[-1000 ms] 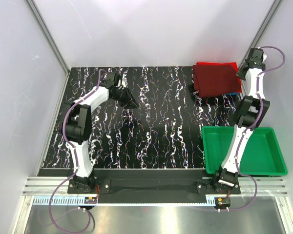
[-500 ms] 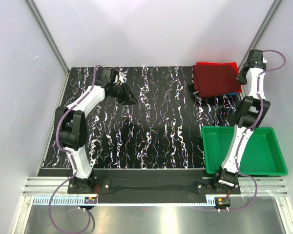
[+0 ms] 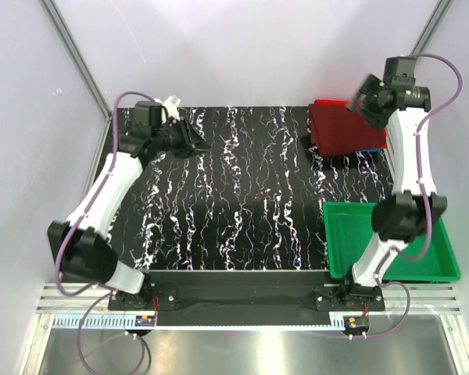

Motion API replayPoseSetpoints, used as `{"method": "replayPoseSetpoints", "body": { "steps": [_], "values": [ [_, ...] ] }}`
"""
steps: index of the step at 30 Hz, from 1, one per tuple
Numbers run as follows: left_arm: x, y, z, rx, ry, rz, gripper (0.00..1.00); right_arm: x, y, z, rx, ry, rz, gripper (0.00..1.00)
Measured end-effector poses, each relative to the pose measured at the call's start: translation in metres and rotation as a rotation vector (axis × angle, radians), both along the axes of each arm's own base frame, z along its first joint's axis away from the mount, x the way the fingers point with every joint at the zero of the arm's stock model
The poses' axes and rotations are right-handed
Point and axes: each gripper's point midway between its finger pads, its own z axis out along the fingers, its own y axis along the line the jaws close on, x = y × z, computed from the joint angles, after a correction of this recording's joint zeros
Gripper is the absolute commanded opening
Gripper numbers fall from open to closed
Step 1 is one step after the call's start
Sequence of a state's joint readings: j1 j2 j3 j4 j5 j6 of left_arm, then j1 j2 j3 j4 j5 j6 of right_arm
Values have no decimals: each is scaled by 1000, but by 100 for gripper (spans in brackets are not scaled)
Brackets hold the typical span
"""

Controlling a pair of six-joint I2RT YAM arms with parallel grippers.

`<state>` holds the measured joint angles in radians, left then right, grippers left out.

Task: Fold and stack the t-shirts
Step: Neatly place the folded tshirt to the corner

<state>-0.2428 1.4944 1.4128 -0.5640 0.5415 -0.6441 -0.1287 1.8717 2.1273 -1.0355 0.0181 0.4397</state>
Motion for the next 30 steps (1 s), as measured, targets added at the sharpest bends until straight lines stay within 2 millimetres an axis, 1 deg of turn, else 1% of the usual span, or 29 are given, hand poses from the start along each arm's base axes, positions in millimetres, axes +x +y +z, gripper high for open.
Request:
{"method": "replayPoseSetpoints", "body": {
  "steps": [1,2,3,4,5,6,7,8,10,15,17,20,22,24,27,30],
  "values": [
    [-5,2,12,-4,-32,6,31,-10,23,14,31,-33,47,100],
    [-10,5,25,-7,-70,14,35,-21,43,26,57,-63,100,99],
    [-15,8,37,-8,-104,25,37,-32,60,36,91,-90,149,100],
    [-19,10,46,-10,-130,32,43,-44,72,44,121,-113,184,100],
    [-25,14,57,-10,-165,42,56,-57,83,51,157,-129,215,100],
    [-32,17,68,-12,-199,48,64,-70,90,56,189,-142,239,100],
    [-38,19,76,-15,-224,53,79,-82,96,62,213,-160,261,100],
    [-43,21,83,-15,-248,54,99,-93,100,67,231,-172,278,100],
    [-52,24,95,-19,-280,57,99,-114,106,80,248,-200,303,100],
    [-66,29,116,-22,-346,53,99,-157,118,121,273,-297,349,100],
    [-76,30,130,-36,-405,49,99,-173,119,130,276,-323,351,100],
    [-98,31,156,-75,-492,26,99,-192,120,142,276,-358,353,100],
    [-109,31,167,-97,-525,6,99,-200,121,147,277,-374,357,100],
    [-115,29,171,-114,-536,-10,99,-205,123,154,279,-392,368,100],
    [-116,26,172,-131,-531,-24,99,-206,125,158,283,-402,380,100],
    [-114,25,165,-135,-502,-20,99,-205,126,156,292,-391,389,100]
  ]
}}
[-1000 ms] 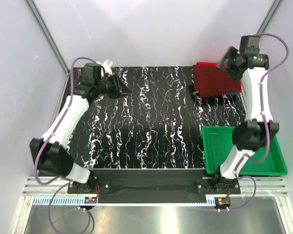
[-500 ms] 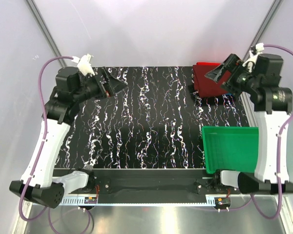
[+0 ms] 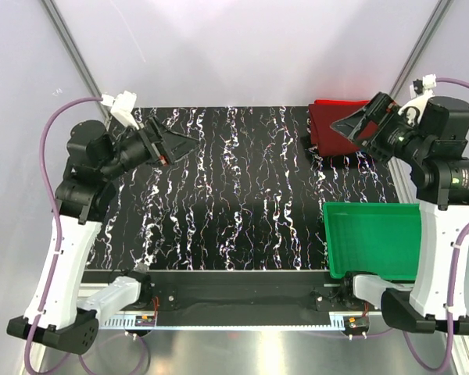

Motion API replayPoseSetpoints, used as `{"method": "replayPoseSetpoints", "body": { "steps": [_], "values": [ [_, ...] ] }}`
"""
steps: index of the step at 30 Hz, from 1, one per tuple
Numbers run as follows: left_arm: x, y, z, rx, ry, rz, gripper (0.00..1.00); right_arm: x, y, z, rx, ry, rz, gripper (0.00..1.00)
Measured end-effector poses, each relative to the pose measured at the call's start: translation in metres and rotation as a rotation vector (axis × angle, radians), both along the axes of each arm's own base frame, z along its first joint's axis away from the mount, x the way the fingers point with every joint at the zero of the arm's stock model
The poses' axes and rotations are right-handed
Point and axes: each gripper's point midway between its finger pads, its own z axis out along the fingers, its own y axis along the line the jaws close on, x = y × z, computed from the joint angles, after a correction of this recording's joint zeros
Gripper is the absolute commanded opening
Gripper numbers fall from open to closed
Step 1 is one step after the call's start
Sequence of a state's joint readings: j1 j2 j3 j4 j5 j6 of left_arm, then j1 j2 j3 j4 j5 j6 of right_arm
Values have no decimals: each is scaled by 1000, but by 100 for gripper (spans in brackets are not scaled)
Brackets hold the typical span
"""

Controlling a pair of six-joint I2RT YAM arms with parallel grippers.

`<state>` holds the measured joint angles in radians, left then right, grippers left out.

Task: Fold and stack the t-shirts
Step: Neatly place the folded tshirt to the corner

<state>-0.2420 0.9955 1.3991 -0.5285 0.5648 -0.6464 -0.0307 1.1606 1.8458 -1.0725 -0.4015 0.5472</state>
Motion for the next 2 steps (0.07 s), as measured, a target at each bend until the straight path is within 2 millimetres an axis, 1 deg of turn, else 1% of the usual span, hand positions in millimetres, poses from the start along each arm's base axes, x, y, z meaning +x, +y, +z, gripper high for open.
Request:
{"method": "replayPoseSetpoints", "body": {
  "steps": [2],
  "values": [
    [0,0,-3,-3,12,1,99,2,1,-2,2,8,5,100]
  ]
}}
